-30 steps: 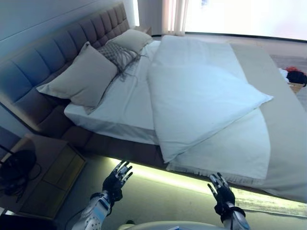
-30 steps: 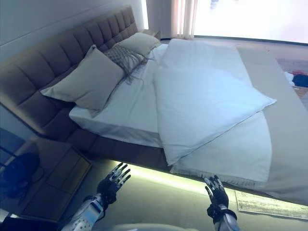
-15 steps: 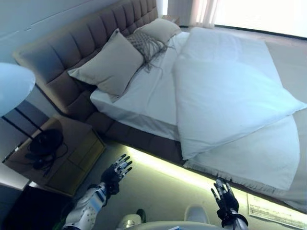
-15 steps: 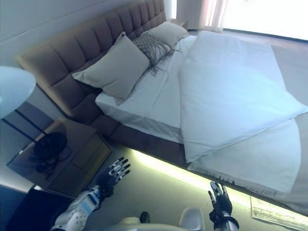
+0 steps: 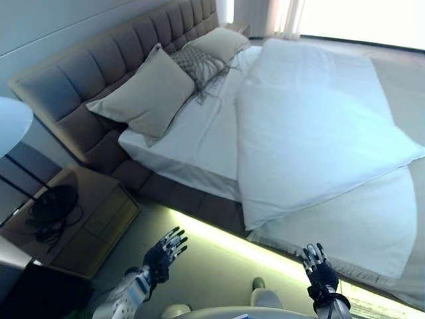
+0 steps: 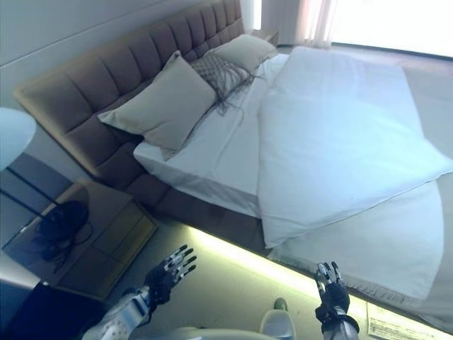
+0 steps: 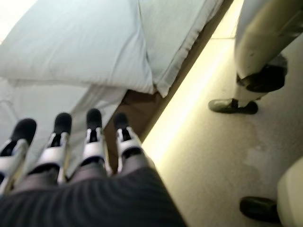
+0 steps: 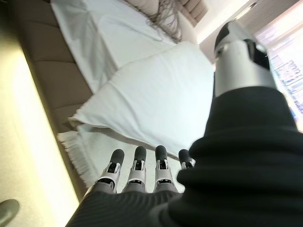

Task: Make the bed neatly

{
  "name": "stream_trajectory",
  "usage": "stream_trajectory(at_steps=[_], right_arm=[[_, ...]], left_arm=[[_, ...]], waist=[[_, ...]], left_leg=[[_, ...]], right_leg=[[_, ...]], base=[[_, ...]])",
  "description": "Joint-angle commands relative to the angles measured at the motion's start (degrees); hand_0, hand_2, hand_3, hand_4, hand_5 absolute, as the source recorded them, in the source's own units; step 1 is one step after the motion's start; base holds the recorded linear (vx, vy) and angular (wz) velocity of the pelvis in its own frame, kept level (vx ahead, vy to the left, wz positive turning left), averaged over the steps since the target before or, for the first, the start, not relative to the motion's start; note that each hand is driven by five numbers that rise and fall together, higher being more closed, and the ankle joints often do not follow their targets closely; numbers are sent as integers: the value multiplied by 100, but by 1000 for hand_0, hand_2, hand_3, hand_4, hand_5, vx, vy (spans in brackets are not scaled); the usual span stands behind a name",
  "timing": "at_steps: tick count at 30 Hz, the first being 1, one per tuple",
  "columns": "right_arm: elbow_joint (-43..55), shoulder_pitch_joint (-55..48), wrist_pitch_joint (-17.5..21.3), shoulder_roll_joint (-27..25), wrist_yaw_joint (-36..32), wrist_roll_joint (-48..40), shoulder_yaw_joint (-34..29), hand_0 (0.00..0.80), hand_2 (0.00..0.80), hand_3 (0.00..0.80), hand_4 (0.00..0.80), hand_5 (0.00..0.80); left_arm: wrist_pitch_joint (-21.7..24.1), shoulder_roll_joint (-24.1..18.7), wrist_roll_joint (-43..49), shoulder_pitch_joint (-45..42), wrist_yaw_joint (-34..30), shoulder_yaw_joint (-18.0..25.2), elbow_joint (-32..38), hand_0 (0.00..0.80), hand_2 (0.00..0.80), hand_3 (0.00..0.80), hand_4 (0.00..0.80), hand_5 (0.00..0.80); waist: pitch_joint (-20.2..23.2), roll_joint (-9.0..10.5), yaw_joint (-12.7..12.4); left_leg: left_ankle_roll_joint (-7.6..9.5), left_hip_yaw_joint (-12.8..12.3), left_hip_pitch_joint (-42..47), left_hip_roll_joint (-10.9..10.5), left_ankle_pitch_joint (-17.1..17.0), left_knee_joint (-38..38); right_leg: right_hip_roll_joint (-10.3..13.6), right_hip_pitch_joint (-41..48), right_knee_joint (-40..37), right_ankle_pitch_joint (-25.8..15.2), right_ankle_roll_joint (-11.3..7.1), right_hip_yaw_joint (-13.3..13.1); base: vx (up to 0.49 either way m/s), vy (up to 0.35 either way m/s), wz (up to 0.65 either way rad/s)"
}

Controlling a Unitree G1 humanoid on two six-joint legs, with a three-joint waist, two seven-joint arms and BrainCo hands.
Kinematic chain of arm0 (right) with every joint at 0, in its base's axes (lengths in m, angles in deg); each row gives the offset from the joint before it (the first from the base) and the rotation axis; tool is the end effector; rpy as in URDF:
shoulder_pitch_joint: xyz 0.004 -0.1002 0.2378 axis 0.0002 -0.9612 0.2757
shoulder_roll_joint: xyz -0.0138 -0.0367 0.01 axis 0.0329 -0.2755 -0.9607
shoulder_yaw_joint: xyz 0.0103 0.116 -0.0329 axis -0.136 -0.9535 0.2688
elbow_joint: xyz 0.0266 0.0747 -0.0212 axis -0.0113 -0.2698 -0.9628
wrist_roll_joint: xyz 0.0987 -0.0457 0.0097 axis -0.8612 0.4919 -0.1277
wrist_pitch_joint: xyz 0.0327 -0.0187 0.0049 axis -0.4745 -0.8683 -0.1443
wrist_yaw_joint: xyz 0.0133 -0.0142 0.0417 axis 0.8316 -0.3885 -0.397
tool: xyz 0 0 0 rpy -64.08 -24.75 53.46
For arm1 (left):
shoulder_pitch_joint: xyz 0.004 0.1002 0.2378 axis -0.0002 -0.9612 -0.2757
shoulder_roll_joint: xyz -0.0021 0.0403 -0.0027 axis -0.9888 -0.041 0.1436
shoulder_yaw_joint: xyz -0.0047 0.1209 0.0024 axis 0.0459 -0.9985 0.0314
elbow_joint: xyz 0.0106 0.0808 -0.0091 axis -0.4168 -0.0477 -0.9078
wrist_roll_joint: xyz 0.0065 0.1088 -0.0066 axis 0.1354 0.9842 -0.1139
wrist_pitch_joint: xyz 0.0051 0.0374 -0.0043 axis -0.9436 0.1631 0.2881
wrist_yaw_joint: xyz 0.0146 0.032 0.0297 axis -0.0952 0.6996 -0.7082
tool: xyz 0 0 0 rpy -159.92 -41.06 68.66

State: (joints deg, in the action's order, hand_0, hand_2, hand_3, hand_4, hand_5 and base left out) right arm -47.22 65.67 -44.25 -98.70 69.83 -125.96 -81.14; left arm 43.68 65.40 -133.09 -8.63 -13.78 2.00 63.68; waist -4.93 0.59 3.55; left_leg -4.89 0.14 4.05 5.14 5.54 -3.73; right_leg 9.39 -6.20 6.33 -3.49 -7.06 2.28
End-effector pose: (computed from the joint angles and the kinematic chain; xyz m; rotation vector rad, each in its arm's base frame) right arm 0.0644 -0.2340 -0.0852 0.6172 0.4818 -0.4544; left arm 0.1042 0.2124 -0.0677 -0.5710 0.6446 -0.1935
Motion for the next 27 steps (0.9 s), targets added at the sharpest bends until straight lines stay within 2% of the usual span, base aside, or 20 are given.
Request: stream_trajectory(at_steps=[1, 2, 4, 6, 8, 10, 12, 14, 16, 19, 20, 24, 27], right_arm=[[654, 86, -61, -205, -76, -115, 146, 0, 0, 0, 0, 0], [624, 115, -112, -247, -142, -129, 152, 0, 0, 0, 0, 0], [539, 229, -209, -348, -213, -99, 178, 0, 0, 0, 0, 0], [448, 353, -229, -390, -177, -84, 250, 0, 0, 0, 0, 0], [296, 481, -215, -418, -138, -52, 302, 0, 0, 0, 0, 0], [201, 544, -217, -401, -71, -17, 262, 0, 0, 0, 0, 0], [151, 564, -160, -363, -78, -65, 227, 0, 0, 0, 0, 0], [213, 537, -134, -328, -29, -58, 242, 0, 0, 0, 0, 0], [338, 465, -157, -343, 6, -75, 277, 0, 0, 0, 0, 0], [388, 383, -207, -373, -67, -140, 302, 0, 0, 0, 0, 0], [380, 331, -172, -360, -115, -142, 320, 0, 0, 0, 0, 0], [263, 253, -81, -257, -201, -187, 352, 0, 0, 0, 0, 0], [199, 219, -68, -208, -199, -266, 381, 0, 0, 0, 0, 0]], left_arm=[[353, -163, 85, -2, -200, 310, 365, 0, 0, 0, 0, 0], [386, -163, 55, 7, -173, 264, 321, 0, 0, 0, 0, 0], [436, -113, -53, 71, -145, 214, 178, 0, 0, 0, 0, 0], [485, -29, -73, 162, -170, 212, 78, 0, 0, 0, 0, 0], [502, 20, -102, 225, -175, 222, 17, 0, 0, 0, 0, 0], [475, 47, -71, 305, -213, 204, -15, 0, 0, 0, 0, 0], [416, 37, -10, 394, -179, 116, -2, 0, 0, 0, 0, 0], [408, 67, -36, 547, -125, 42, -117, 0, 0, 0, 0, 0], [435, 180, -19, 683, -46, 20, -254, 0, 0, 0, 0, 0], [449, 246, 8, 647, -44, 58, -275, 0, 0, 0, 0, 0], [445, 254, 30, 555, -83, 82, -240, 0, 0, 0, 0, 0], [301, 242, 112, 286, -215, 154, -156, 0, 0, 0, 0, 0], [259, 226, 172, 196, -296, 131, -185, 0, 0, 0, 0, 0]], waist=[[122, 227, 21], [138, 205, 28], [137, 226, 7], [120, 276, -50], [88, 293, -87], [43, 278, -98], [0, 220, -117], [-32, 116, -135], [-88, 7, -224], [-145, -94, -381], [-155, -150, -474], [-116, -239, -694], [-84, -271, -802]], left_leg=[[345, -60, 404, 51, -38, -742], [289, -44, 332, 172, -275, -881], [293, -17, 136, 321, -564, -1281], [338, 61, -150, 340, -754, -1796], [402, 107, -558, 305, -965, -2450], [416, -2, -829, 398, -1135, -2613], [354, -43, -879, 487, -1341, -2115], [195, 29, -908, 517, -1651, -1259], [-4, 246, -1140, 464, -2002, -392], [-112, 512, -1338, 372, -2272, 338], [-142, 573, -1443, 308, -2332, 684], [-170, 740, -1816, 47, -2248, 873], [-145, 697, -1900, -31, -2220, 873]], right_leg=[[-88, -251, 7, -286, -54, -106], [-189, -196, 24, -191, 40, -92], [-329, -71, 49, -18, 226, -55], [-413, 34, 57, 98, 384, -14], [-568, 153, 77, 224, 556, -87], [-697, 264, 101, 326, 649, -128], [-772, 366, 101, 440, 638, -106], [-815, 491, 59, 538, 589, -87], [-812, 708, -57, 633, 535, -117], [-817, 941, -122, 763, 516, -178], [-827, 1044, -131, 840, 525, -164], [-828, 1321, -154, 1042, 531, -105], [-789, 1524, -126, 1209, 517, -55]], base=[[168, -285, 9], [152, -311, -2], [114, -312, -7], [109, -309, -24], [115, -270, -39], [118, -189, -16], [119, -48, 20], [145, 70, 20], [184, 103, 21], [243, 59, -8], [277, 51, -16], [321, 46, -5], [367, 84, -31]])
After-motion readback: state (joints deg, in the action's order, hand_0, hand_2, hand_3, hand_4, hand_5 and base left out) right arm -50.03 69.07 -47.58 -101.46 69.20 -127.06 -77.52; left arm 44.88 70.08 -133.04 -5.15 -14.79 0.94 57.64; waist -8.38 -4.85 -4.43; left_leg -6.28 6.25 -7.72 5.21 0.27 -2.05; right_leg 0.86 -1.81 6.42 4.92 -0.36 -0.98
